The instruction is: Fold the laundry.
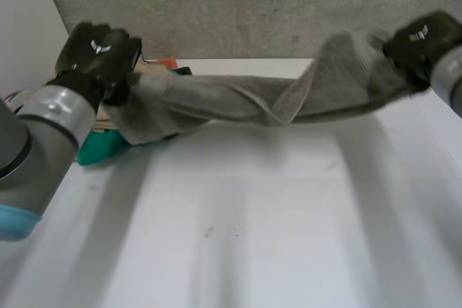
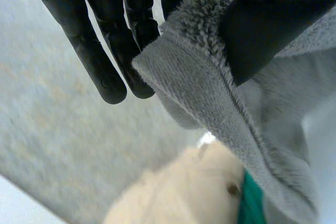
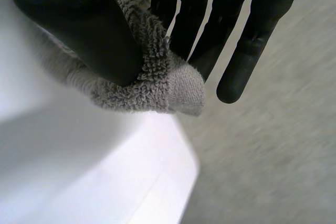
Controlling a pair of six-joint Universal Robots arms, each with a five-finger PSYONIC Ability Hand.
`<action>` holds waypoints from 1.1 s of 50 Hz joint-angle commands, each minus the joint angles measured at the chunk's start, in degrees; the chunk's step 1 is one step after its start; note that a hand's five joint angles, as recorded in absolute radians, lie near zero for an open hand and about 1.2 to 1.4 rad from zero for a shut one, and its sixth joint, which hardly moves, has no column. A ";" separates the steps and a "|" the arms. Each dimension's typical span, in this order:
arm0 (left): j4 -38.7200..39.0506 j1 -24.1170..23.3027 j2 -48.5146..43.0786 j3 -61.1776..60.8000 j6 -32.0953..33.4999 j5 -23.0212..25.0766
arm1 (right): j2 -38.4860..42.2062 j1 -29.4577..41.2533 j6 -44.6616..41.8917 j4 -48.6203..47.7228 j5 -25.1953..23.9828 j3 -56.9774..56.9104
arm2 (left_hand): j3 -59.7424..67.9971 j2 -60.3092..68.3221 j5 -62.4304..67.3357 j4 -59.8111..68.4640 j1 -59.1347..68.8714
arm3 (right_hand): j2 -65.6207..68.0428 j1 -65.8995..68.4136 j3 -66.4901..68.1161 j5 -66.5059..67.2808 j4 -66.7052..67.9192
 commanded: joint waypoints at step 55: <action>-8.70 -2.49 -7.80 -2.18 -4.97 -1.00 | 5.93 -4.68 8.77 -21.47 -7.36 23.68 | -48.42 -48.72 -46.10 -48.92 -44.90 | 12.03 15.77 11.50 13.48 10.85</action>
